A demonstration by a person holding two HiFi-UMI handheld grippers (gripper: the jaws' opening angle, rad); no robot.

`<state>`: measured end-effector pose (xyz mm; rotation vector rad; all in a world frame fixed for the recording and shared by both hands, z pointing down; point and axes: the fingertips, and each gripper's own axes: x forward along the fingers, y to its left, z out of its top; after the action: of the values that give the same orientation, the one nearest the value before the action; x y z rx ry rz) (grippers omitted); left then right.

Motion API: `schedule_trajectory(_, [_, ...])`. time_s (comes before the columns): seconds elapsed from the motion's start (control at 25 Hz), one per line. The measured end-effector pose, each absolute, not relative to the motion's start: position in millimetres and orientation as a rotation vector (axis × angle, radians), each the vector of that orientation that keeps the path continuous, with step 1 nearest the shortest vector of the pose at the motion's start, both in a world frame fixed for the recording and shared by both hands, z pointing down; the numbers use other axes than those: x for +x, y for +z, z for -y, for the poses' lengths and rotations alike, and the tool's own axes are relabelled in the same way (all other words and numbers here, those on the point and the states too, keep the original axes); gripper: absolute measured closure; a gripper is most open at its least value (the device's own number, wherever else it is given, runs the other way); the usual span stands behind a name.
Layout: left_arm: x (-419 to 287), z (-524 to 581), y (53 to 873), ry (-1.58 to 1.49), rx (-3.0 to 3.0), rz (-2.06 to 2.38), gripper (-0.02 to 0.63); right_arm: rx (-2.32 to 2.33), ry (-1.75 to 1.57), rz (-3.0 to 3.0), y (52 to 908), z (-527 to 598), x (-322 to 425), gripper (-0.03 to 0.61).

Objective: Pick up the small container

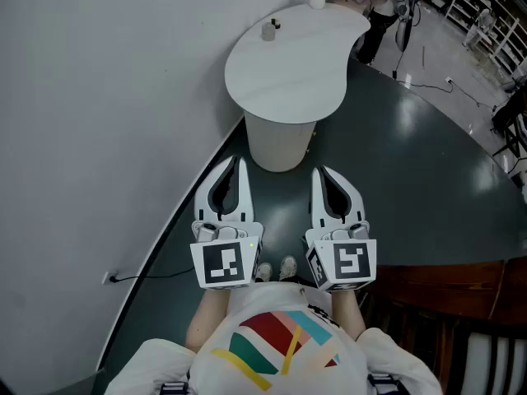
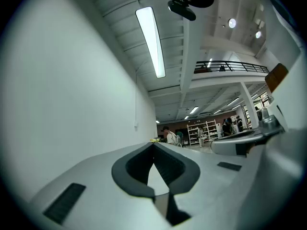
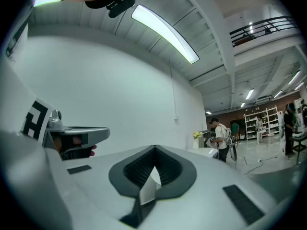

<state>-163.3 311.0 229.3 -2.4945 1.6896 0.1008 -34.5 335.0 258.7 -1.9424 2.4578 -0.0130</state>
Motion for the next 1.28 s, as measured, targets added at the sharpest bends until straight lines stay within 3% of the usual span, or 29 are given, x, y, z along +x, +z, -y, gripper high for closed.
schedule_trajectory(1.28, [-133.4,-305.2,235.9,0.088,-2.395,-1.824,0.597,-1.701,0.002,-2.573,260.6,-333.0,1.8,0.568])
